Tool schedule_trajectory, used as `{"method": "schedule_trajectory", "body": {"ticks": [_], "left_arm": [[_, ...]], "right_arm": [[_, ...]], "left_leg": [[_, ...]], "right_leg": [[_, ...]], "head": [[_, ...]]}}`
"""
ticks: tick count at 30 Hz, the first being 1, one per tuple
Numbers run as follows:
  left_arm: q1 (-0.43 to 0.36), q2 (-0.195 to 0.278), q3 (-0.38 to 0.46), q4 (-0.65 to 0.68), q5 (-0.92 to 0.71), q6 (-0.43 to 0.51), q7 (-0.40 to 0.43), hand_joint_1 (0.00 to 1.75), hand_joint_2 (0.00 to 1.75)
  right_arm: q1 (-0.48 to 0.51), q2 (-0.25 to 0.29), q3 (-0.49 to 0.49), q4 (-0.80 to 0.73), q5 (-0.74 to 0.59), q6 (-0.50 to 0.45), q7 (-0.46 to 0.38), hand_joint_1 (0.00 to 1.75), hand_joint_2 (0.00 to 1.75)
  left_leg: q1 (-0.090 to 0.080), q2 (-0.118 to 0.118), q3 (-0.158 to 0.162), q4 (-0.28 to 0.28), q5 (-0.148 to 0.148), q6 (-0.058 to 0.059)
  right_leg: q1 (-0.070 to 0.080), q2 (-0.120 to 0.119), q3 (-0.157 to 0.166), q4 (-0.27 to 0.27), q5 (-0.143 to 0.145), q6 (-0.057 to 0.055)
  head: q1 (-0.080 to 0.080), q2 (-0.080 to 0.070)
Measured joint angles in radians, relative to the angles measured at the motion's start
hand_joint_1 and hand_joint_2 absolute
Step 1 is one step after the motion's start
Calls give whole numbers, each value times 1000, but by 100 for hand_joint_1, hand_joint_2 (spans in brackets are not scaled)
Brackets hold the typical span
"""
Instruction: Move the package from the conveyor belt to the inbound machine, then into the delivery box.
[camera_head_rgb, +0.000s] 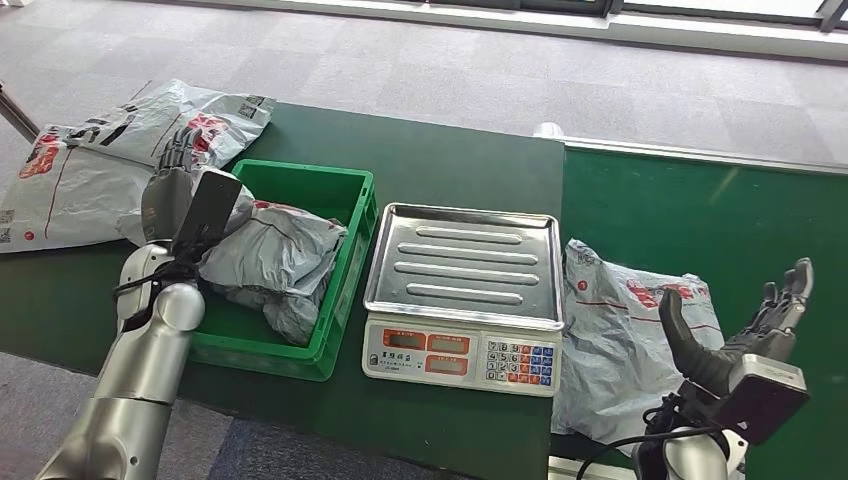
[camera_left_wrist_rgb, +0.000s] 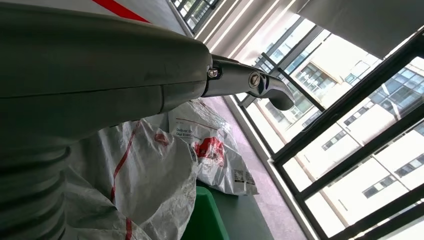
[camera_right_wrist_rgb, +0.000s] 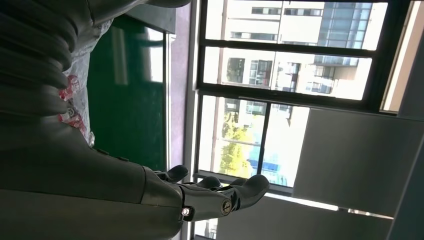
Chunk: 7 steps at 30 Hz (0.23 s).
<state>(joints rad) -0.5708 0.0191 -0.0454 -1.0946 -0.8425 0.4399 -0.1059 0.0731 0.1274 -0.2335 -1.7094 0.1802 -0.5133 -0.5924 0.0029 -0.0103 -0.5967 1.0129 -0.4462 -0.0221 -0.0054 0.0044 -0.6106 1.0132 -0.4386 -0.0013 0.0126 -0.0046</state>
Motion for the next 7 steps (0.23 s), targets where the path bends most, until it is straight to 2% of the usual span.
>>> {"method": "schedule_trajectory", "body": {"ticks": [3, 7], "left_arm": [[48, -2, 7, -40, 83, 24, -62, 0, 175], [125, -8, 11, -103, 185, 0, -108, 0, 175]], "right_arm": [[1, -6, 0, 5, -6, 1, 5, 0, 175], [10, -9, 0, 9, -10, 0, 9, 0, 175]], "left_leg": [[0, 0, 0, 0, 0, 0], [0, 0, 0, 0, -1, 0]], "right_leg": [[0, 0, 0, 0, 0, 0], [0, 0, 0, 0, -1, 0]], "head": [[0, 0], [0, 0]]}}
